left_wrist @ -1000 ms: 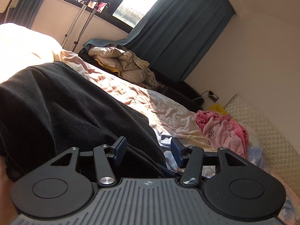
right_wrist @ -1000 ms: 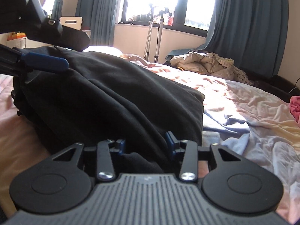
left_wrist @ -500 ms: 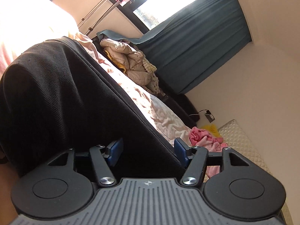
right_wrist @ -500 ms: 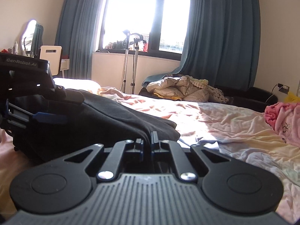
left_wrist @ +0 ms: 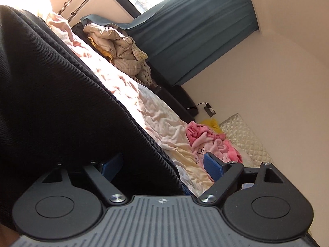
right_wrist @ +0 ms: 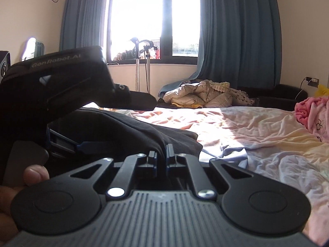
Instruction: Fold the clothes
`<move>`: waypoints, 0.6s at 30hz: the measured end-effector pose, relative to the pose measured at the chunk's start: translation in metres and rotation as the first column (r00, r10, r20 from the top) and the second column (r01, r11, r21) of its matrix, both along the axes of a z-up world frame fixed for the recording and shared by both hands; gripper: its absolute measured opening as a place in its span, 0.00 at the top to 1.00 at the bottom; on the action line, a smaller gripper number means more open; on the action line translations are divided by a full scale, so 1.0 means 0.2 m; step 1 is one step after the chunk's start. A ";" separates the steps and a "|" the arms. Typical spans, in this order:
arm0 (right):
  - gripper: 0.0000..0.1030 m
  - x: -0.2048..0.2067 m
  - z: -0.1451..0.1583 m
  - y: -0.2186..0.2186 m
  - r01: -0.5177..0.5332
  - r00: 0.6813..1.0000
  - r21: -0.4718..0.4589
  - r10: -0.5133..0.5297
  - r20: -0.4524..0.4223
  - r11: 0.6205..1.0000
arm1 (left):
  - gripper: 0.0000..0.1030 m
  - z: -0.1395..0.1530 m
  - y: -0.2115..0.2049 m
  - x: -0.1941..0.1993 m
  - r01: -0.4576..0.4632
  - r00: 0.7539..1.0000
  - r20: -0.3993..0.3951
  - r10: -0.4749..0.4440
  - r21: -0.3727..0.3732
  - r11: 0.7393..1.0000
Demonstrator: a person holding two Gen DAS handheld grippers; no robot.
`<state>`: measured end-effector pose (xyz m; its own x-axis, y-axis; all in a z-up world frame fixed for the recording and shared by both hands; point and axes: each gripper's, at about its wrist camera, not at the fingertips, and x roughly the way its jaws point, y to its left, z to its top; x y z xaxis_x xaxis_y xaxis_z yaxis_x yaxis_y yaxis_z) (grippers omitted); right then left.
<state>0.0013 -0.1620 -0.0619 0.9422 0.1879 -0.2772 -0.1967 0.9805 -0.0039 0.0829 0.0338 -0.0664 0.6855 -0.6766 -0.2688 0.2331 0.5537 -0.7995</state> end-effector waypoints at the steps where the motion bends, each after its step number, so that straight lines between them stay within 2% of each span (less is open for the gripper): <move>1: 0.91 0.00 -0.01 0.01 0.000 1.000 -0.008 0.000 -0.001 1.000 | 0.15 -0.01 0.00 0.01 -0.001 0.999 -0.035 0.000 -0.021 1.000; 4: 0.91 0.00 -0.01 0.01 0.017 1.000 -0.008 -0.017 0.016 1.000 | 0.14 -0.06 0.01 0.03 0.040 0.992 -0.114 -0.054 -0.124 0.992; 6: 0.91 0.01 0.00 -0.01 0.026 0.999 0.018 -0.026 0.025 1.000 | 0.14 -0.07 0.01 0.03 0.054 0.994 -0.093 -0.064 -0.111 0.992; 10: 0.92 0.00 0.01 -0.01 0.029 0.999 0.042 -0.030 0.021 0.999 | 0.14 -0.14 0.05 0.10 0.034 0.990 -0.127 -0.052 -0.140 0.990; 14: 0.92 -0.01 0.00 0.02 0.028 0.999 0.000 -0.028 0.034 1.000 | 0.15 -0.11 0.15 0.09 -0.136 0.988 -0.082 0.129 -0.098 0.986; 18: 0.92 -0.01 -0.01 0.03 0.030 0.999 -0.015 -0.030 0.032 0.999 | 0.16 -0.09 0.30 0.08 -0.281 0.959 -0.066 0.275 -0.136 0.950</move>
